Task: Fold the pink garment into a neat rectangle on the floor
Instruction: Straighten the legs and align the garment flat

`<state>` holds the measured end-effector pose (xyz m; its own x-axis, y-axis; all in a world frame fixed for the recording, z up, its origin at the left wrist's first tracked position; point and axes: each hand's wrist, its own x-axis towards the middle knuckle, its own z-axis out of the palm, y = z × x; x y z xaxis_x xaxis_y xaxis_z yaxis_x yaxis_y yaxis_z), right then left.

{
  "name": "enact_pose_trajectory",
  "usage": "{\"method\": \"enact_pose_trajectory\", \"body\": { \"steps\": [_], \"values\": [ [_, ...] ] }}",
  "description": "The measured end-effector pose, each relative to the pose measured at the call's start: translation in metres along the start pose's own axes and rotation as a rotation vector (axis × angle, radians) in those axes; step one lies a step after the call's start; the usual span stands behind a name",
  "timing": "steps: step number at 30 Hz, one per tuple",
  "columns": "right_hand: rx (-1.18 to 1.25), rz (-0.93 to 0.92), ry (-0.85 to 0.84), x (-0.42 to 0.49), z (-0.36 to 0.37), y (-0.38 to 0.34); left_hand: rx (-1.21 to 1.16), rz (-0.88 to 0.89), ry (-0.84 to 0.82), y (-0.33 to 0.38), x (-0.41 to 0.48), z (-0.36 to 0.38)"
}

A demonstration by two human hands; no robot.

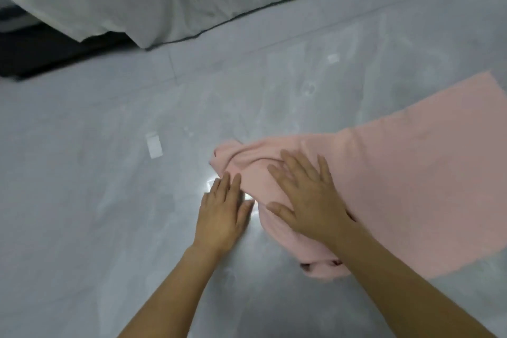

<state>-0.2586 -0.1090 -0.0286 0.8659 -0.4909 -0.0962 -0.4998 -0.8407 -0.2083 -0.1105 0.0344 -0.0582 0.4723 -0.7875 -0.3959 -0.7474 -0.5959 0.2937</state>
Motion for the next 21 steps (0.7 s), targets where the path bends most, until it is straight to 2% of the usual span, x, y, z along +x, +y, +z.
{"method": "enact_pose_trajectory", "body": {
  "steps": [4,8,11,15,18,21],
  "values": [
    [-0.043,-0.144,-0.131,0.019,0.009,-0.012,-0.085,-0.086,0.043,0.006,-0.017,0.017],
    [-0.037,-0.284,-0.241,0.049,0.005,-0.009,-0.474,-0.234,0.203,0.026,-0.04,0.032],
    [-0.074,-0.381,-0.354,0.071,0.002,-0.007,-0.659,-0.386,0.293,0.051,-0.054,0.047],
    [-0.116,-0.454,-0.383,0.084,0.006,-0.005,-0.969,-0.43,0.255,0.093,-0.059,0.054],
    [-0.152,-0.427,-0.391,0.085,0.009,0.002,-1.149,-0.616,0.249,0.117,-0.056,0.054],
    [-0.127,-0.394,-0.295,0.086,0.012,0.007,-1.199,-0.804,0.35,0.122,-0.052,0.048]
  ]
}}
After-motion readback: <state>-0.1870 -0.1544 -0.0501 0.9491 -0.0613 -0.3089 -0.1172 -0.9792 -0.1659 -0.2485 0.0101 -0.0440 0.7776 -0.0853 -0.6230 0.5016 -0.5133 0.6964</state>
